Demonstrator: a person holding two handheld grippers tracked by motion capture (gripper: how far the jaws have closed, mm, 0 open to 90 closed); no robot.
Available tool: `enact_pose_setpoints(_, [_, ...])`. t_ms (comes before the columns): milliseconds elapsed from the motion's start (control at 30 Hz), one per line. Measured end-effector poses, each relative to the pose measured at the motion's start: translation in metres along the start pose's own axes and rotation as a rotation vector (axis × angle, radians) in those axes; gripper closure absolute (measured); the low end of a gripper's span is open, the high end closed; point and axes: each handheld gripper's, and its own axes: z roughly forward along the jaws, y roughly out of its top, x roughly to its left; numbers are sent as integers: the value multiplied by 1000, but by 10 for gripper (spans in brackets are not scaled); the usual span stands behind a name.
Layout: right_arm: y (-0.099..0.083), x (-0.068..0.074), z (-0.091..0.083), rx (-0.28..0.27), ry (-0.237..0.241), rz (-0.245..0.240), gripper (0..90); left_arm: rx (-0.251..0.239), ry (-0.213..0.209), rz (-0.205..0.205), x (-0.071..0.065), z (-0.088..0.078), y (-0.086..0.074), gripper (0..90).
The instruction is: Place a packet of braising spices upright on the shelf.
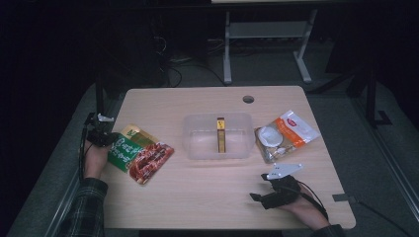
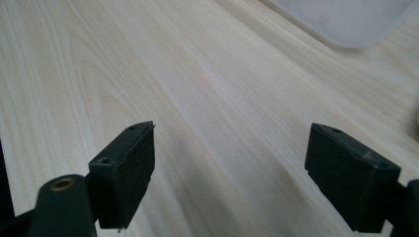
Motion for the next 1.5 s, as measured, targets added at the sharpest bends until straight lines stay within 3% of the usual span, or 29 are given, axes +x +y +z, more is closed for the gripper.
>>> enact_pose_setpoints(467, [-1, 0, 3, 21, 8, 1, 183, 15, 7, -21, 1, 14, -4, 899])
enact_pose_setpoints(600, [-1, 0, 4, 27, 9, 2, 179, 26, 10, 24, -3, 15, -2, 900])
enact_pose_setpoints(833, [-1, 1, 4, 25, 13, -1, 175, 27, 0, 57, -12, 16, 2, 900])
enact_pose_setpoints(1100, [0, 1, 5, 26, 17, 1, 174, -2, -50, 75, -28, 19, 7, 900])
enact_pose_setpoints(1167, [0, 1, 5, 25, 16, -4, 174, -10, -78, 90, -33, 19, 8, 900])
enact_pose_setpoints(1500, [0, 1, 5, 26, 16, -4, 174, -15, -135, 165, -62, 19, 15, 900])
